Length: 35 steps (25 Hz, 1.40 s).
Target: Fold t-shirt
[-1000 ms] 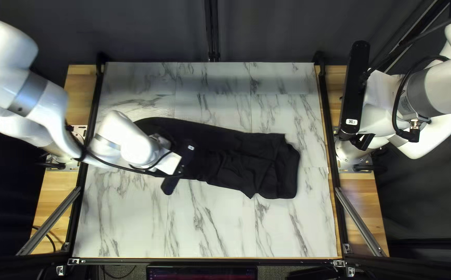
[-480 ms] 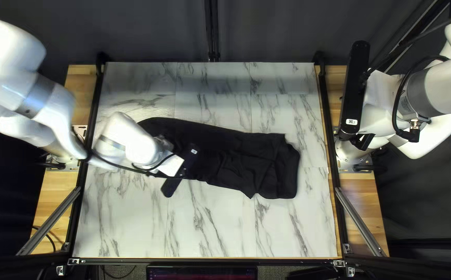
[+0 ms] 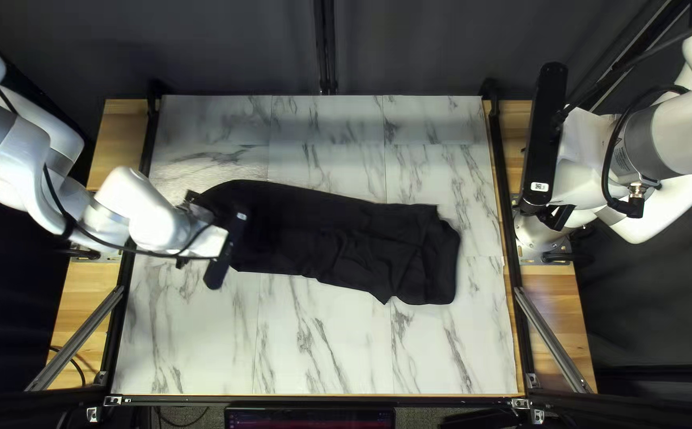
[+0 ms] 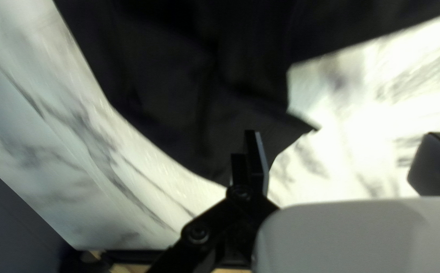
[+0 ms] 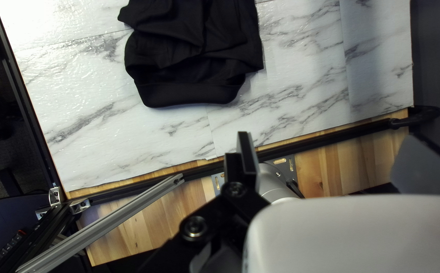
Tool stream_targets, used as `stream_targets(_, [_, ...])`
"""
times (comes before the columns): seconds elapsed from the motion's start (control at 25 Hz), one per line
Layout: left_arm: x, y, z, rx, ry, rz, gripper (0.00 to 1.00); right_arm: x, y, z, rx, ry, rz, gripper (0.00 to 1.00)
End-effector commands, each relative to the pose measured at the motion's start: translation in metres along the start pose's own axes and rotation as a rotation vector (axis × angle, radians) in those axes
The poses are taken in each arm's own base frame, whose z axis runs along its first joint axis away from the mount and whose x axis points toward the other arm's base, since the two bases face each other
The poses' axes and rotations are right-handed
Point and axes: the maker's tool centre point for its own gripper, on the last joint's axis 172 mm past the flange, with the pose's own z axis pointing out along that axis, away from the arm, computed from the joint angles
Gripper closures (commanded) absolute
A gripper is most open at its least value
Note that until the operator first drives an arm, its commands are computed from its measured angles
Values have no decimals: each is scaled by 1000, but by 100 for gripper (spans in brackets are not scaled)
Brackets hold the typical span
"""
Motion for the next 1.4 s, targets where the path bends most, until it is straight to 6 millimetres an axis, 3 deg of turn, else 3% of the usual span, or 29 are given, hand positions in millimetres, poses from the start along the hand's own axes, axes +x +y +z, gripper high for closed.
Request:
stream_targets(0.04, [-14, -16, 6, 23, -11, -20, 0, 0, 0, 0, 0, 0, 0, 0])
stream_targets(0.24, [-26, -35, -1, 27, -19, 12, 0, 0, 0, 0, 0, 0, 0, 0])
stream_targets(0.36, [-30, -44, 6, 13, -28, 29, 0, 0, 0, 0, 0, 0, 0, 0])
stream_targets(0.6, [-43, -48, 19, -13, -46, 18, 0, 0, 0, 0, 0, 0, 0, 0])
stream_targets(0.68, [-49, -47, 20, -23, -49, 2, 4, 0, 0, 0, 0, 0, 0, 0])
stream_targets(0.88, [-42, -41, 23, -55, -47, -15, 31, 0, 0, 0, 0, 0, 0, 0])
stream_targets(0.92, [-40, -41, 25, -64, -47, -16, 44, 0, 0, 0, 0, 0, 0, 0])
stream_targets(0.96, [-38, -40, 27, -69, -47, -16, 65, 0, 0, 0, 0, 0, 0, 0])
stream_targets(1.04, [-34, -40, 31, -86, -50, -17, 95, 0, 0, 0, 0, 0, 0, 0])
stream_targets(1.24, [-32, -39, 35, -113, -57, -18, 100, 0, 0, 0, 0, 0, 0, 0])
stream_targets(1.4, [-32, -38, 23, -117, -60, -20, 100, 0, 0, 0, 0, 0, 0, 0])
